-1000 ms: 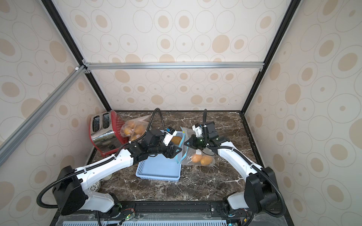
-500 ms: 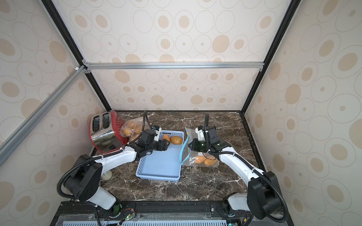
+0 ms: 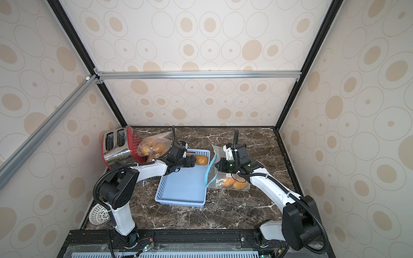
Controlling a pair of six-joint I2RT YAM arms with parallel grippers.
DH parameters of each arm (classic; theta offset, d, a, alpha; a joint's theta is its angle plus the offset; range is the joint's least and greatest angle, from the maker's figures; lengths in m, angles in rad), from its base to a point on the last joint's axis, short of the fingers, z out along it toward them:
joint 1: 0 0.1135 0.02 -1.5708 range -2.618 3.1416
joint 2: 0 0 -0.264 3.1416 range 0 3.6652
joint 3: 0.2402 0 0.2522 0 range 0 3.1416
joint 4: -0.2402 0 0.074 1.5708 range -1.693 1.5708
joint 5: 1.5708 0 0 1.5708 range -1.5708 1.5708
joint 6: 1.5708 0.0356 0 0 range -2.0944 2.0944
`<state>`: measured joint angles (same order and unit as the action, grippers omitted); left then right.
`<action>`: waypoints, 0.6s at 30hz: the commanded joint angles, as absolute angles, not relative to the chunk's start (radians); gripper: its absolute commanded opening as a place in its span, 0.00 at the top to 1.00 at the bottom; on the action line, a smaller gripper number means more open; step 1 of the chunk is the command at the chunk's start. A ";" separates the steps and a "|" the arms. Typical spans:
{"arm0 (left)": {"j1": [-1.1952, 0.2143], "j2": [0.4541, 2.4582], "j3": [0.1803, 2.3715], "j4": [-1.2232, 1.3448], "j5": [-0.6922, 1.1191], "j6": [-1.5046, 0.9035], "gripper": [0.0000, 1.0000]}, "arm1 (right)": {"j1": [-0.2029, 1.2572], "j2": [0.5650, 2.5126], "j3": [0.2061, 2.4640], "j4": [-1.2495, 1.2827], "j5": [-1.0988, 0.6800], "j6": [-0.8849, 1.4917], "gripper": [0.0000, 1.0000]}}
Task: Put the potatoes into a zipper bag and zip it
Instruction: Pick up the potato from the basket.
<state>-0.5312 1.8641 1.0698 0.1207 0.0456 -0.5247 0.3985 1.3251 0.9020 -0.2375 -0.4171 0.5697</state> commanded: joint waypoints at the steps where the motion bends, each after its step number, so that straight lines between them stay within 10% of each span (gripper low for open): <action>1: -0.519 1.890 1.109 0.127 0.015 -0.547 0.21 | 0.402 1.329 0.890 -0.222 -0.410 0.558 1.00; 18: -0.506 1.895 1.089 0.135 0.028 -0.540 0.47 | 0.403 1.339 0.891 -0.225 -0.415 0.556 1.00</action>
